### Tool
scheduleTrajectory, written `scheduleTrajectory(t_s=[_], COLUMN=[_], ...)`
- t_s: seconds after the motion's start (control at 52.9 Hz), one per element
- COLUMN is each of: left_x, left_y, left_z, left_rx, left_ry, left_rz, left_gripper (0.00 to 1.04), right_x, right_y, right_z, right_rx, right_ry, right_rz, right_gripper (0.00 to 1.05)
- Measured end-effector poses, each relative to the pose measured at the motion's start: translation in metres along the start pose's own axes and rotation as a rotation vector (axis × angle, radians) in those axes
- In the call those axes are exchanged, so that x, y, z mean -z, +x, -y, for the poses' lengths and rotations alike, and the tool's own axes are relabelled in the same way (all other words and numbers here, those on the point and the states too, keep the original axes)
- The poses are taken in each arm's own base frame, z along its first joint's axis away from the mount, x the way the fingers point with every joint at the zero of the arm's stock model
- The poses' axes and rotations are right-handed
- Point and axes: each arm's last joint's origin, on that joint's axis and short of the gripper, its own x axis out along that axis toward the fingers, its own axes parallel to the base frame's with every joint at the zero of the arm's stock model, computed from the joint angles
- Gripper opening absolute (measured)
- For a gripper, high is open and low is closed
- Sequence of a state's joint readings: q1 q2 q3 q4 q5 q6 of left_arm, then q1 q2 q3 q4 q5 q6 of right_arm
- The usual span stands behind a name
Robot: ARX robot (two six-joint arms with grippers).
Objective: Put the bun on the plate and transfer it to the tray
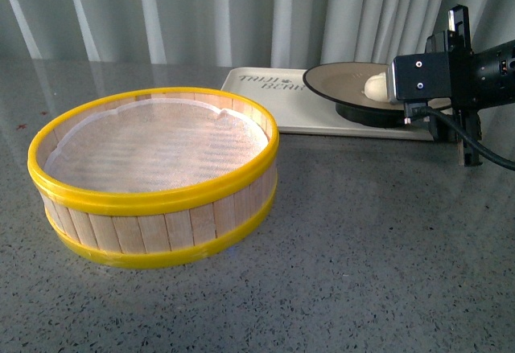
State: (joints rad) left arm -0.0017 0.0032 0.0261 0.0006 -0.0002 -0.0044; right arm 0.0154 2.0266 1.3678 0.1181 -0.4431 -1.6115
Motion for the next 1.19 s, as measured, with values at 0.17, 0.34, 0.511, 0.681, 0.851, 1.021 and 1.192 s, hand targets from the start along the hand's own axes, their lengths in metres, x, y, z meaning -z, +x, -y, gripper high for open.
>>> scheduleTrajectory(t_s=[0.17,0.34,0.511,0.681,0.851,1.021,1.192], left_x=[0.0,0.0,0.0,0.0,0.0,0.0,0.0], left_y=[0.0,0.0,0.0,0.0,0.0,0.0,0.0], left_z=[0.0,0.0,0.0,0.0,0.0,0.0,0.0], left_rx=[0.0,0.0,0.0,0.0,-0.001,0.0,0.0], left_ry=[0.0,0.0,0.0,0.0,0.0,0.0,0.0], left_rz=[0.0,0.0,0.0,0.0,0.0,0.0,0.0], left_gripper=[0.98,0.98,0.98,0.98,0.98,0.98,0.98], right_x=[-0.01,-0.031,-0.062,-0.073,-0.072,-0.078,-0.077], right_y=[-0.021,-0.054,-0.103,-0.121,-0.139,-0.166,-0.189], right_z=[0.007,0.008,0.012,0.018,-0.028,-0.069,-0.105], right_rx=[-0.019,0.002,0.201,0.365,0.723,0.758,0.75], right_ry=[0.068,0.162,0.358,0.618,1.182,1.383,1.413], right_rz=[0.001,0.04,0.068,0.042,-0.046,0.033,0.035], right_gripper=[0.76,0.97,0.96,0.91,0.6,0.25,0.02])
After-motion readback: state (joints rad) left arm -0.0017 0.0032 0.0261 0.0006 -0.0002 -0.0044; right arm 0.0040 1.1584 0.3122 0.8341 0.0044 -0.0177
